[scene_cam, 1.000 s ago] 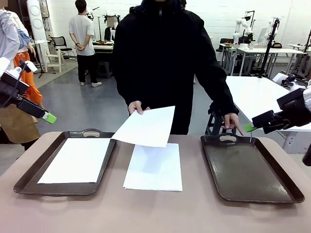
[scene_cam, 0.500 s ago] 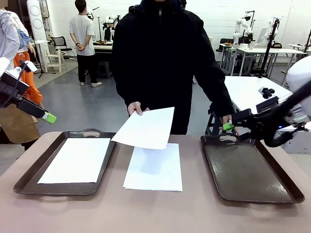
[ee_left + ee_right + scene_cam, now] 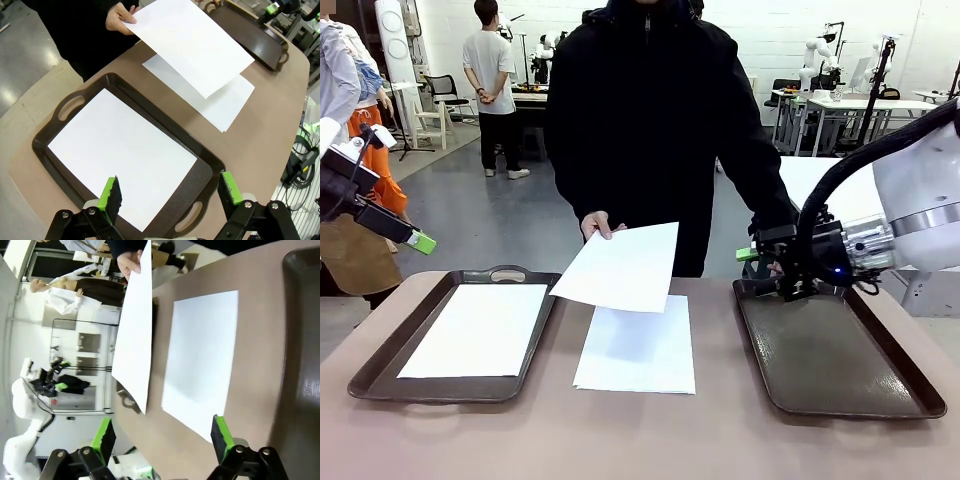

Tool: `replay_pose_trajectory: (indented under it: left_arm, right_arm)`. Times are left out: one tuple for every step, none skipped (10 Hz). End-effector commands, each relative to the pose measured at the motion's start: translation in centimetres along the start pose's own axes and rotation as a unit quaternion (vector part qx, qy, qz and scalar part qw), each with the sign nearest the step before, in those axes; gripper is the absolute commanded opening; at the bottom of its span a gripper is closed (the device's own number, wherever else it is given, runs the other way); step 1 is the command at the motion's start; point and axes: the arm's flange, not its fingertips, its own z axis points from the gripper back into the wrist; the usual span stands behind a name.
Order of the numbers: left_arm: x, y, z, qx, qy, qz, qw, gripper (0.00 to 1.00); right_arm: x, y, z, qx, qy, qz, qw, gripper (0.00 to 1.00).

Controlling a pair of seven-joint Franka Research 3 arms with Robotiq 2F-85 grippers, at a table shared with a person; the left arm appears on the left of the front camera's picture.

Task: Sort the A4 documents.
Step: Receive the A4 Paper.

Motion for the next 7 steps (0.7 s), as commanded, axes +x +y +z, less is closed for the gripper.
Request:
replay_pose_trajectory:
  left_arm:
    - [-0.2,-0.1,0.0,0.002,0.004,-0.006,1.000,1.00]
    - [-0.2,-0.1,0.0,0.002,0.004,-0.006,1.000,1.00]
    - [-0.2,-0.1,0.0,0.002,0.004,-0.006,1.000,1.00]
    - [-0.2,-0.1,0.0,0.002,0.004,-0.006,1.000,1.00]
    - [-0.2,-0.1,0.0,0.002,0.004,-0.006,1.000,1.00]
    - [-0.2,-0.1,0.0,0.002,0.004,-0.006,1.000,1.00]
    - [-0.2,-0.1,0.0,0.002,0.004,-0.006,1.000,1.00]
  right_arm:
    - [1.1,-1.1,-2.5,0.025,-0.003,-0.016,1.000,1.00]
    - [1.3,-1.3,-3.9,0.041,0.003,-0.025,0.999,1.00]
    - [1.4,-1.5,-5.4,0.054,0.008,-0.025,0.998,1.00]
    - [1.8,-1.5,-6.4,0.073,0.010,-0.022,0.997,1.00]
    - [1.9,-1.4,-7.5,0.087,0.008,-0.020,0.996,1.00]
    - [2.2,-1.2,-8.4,0.097,0.005,-0.020,0.995,1.00]
    - [2.6,-1.0,-9.4,0.109,0.002,-0.019,0.994,1.00]
